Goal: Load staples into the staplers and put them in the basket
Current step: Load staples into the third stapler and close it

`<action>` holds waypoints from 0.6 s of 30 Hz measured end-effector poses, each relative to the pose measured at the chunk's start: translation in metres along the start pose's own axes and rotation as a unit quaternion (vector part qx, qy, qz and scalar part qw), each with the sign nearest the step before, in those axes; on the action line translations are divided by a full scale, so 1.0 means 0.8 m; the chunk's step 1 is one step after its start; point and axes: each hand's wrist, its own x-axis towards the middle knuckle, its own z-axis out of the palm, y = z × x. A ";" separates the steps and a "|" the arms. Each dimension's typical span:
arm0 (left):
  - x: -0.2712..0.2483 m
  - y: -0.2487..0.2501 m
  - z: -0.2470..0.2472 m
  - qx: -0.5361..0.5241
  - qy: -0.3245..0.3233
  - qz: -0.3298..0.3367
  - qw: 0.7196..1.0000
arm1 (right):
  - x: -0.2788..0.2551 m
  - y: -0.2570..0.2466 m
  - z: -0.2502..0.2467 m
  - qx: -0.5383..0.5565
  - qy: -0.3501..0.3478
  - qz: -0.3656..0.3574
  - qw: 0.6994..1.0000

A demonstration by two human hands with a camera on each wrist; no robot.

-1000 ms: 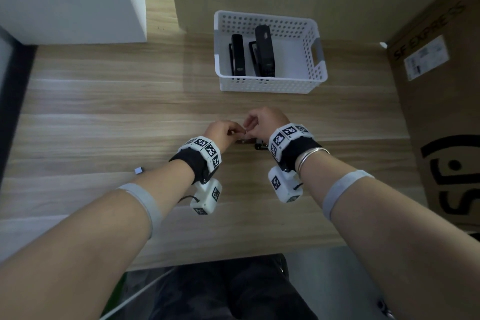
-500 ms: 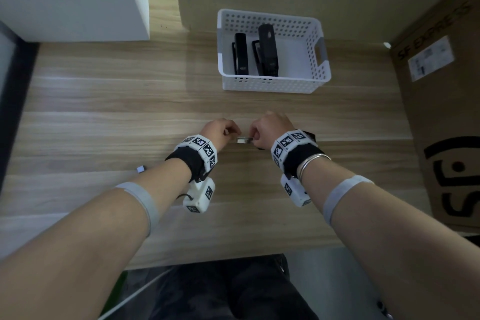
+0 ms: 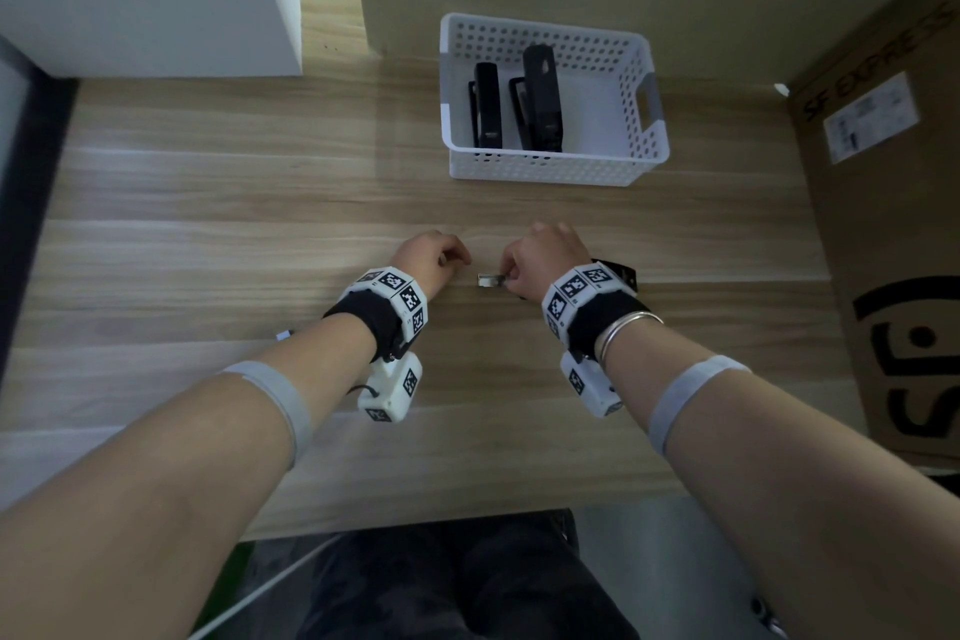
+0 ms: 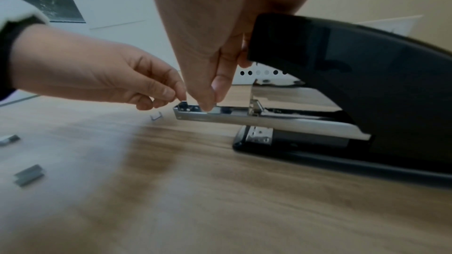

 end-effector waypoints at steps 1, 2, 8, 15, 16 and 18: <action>0.001 -0.002 -0.001 0.002 0.004 0.000 1.000 | 0.000 0.000 0.000 -0.001 0.000 0.000 1.000; 0.001 -0.004 -0.003 0.003 0.009 0.000 1.000 | 0.000 0.000 0.000 0.000 0.001 0.000 1.000; 0.007 -0.018 -0.010 0.029 0.042 -0.008 0.999 | 0.000 -0.001 -0.001 0.002 -0.006 0.003 1.000; 0.008 -0.042 -0.018 0.062 0.072 -0.037 0.995 | 0.001 -0.003 -0.010 0.011 -0.025 0.017 0.999; 0.008 -0.045 -0.019 0.071 0.063 -0.035 0.995 | 0.002 -0.002 -0.011 0.017 -0.031 0.024 0.999; 0.008 -0.049 -0.020 0.085 0.043 -0.026 0.995 | 0.006 -0.002 -0.014 0.027 -0.043 0.040 0.998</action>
